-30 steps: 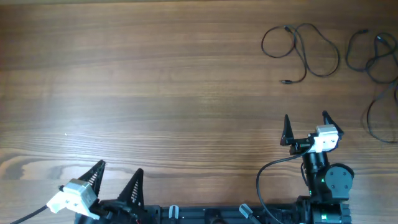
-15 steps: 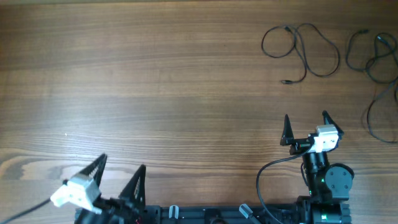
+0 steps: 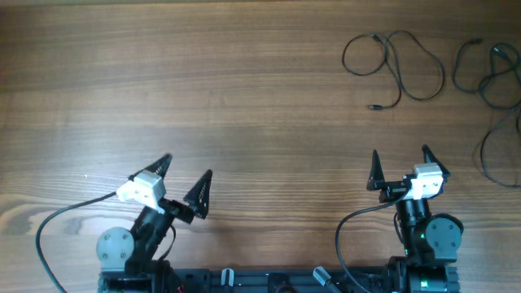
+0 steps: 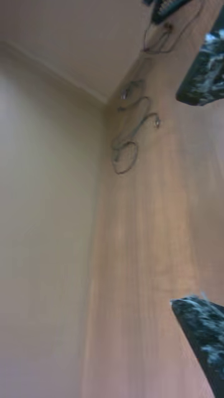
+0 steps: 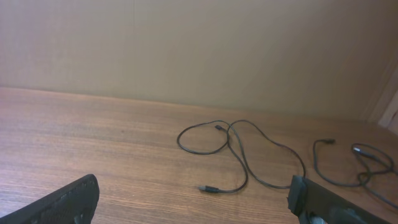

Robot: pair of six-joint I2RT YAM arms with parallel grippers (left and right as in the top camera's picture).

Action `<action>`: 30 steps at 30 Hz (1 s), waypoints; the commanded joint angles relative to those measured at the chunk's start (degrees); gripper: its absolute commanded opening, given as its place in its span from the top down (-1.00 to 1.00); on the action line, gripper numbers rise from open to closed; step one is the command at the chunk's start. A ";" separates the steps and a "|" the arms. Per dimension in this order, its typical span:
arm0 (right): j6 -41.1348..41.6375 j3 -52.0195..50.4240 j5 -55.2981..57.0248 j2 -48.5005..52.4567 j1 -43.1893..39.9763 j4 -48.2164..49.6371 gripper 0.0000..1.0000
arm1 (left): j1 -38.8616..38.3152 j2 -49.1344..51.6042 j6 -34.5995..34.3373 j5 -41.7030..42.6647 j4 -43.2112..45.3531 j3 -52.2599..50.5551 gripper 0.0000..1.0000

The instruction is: Untangle cables

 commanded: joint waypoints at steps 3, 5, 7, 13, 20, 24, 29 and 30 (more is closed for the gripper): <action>-0.81 -0.07 0.17 -0.79 -0.28 0.17 -0.99 | -0.31 -0.35 9.49 -1.70 8.55 -5.55 -1.00; -0.79 -0.07 0.17 -0.79 -0.28 0.17 -0.99 | -0.31 -0.35 13.18 -1.70 9.16 -6.82 -1.00; -0.79 -0.07 0.17 -0.79 -0.28 0.17 -0.99 | -0.31 -0.35 17.44 -1.73 9.31 -8.37 -1.00; -0.79 -0.07 0.17 -0.79 -0.28 0.17 -0.99 | -0.26 -0.35 24.39 -1.88 7.43 -8.96 -1.00; -0.81 -0.07 0.17 -0.79 -0.28 0.17 -0.99 | -0.26 -0.35 23.96 -1.68 7.26 -8.96 -1.00; -0.76 -0.07 0.17 -0.79 -0.28 0.17 -0.99 | -0.24 -0.35 21.88 -2.49 7.30 -8.96 -1.00; -0.79 -0.07 0.17 -0.79 -0.28 0.17 -0.99 | -0.20 -0.35 -0.35 -18.05 6.29 -8.96 -1.00; -0.79 -0.07 0.17 -0.79 -0.28 0.17 -0.99 | -0.20 -0.35 -0.24 -18.64 6.21 -8.96 -1.00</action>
